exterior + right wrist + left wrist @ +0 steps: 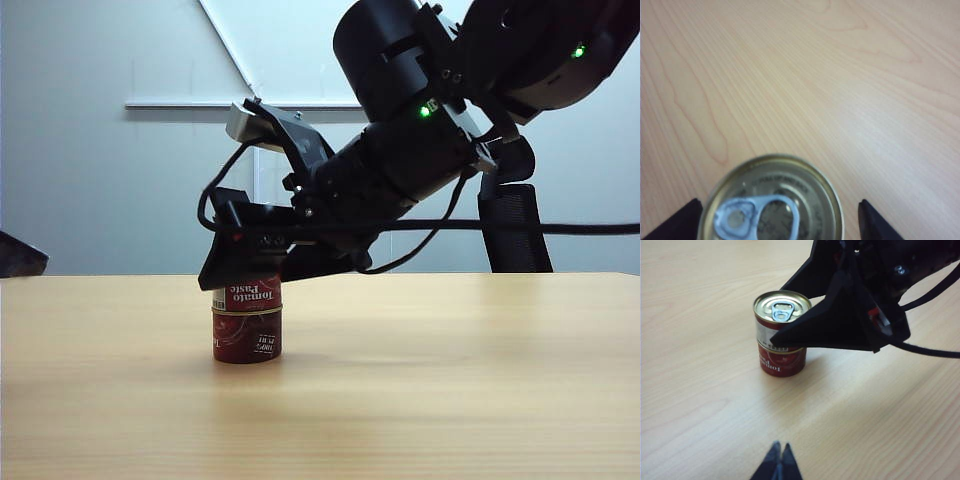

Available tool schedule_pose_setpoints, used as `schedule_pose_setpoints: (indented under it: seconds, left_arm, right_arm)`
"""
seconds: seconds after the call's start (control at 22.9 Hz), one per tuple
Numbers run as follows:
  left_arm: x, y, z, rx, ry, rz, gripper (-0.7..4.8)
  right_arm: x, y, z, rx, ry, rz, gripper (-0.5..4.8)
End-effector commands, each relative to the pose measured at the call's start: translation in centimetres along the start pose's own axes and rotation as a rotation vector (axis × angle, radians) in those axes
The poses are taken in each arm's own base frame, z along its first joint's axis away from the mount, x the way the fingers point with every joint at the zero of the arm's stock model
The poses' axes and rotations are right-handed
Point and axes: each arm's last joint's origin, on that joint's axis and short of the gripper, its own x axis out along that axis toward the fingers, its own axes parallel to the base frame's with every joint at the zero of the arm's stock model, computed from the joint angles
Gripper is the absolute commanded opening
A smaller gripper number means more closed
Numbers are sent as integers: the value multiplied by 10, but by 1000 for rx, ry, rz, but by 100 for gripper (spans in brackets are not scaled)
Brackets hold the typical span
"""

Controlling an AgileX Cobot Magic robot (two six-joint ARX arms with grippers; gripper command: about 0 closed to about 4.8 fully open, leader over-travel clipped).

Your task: Stack a can of tomatoes on the right onto the can of tomatoes on the left.

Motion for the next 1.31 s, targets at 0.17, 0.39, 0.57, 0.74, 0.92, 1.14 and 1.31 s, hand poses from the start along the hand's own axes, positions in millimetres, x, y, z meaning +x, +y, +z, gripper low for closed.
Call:
schedule_pose_setpoints:
  seconds: [0.17,0.39,0.57,0.74,0.92,1.14,1.31]
  left_arm:
    - [-5,14,5,-29,-64,130,-4]
    - [-16,35,8,-66,-132,357,-4]
    - [-27,46,11,-74,-196,504,-4]
    - [-34,54,10,-90,-206,615,-4]
    - [-36,57,10,-95,-205,645,-4]
    - [-36,57,10,-95,-205,645,-4]
    - [-36,57,10,-95,-205,645,-4]
  right_arm:
    - [-28,0,54,135,-258,3,479]
    - [-102,3,106,143,-507,-38,9]
    - [-168,6,125,159,-614,-198,-9]
    - [-227,7,119,120,-571,-449,-9]
    - [-258,7,107,121,-524,-560,-9]
    - [-287,7,79,159,-530,-672,-9]
    - [-296,7,64,168,-556,-693,-8]
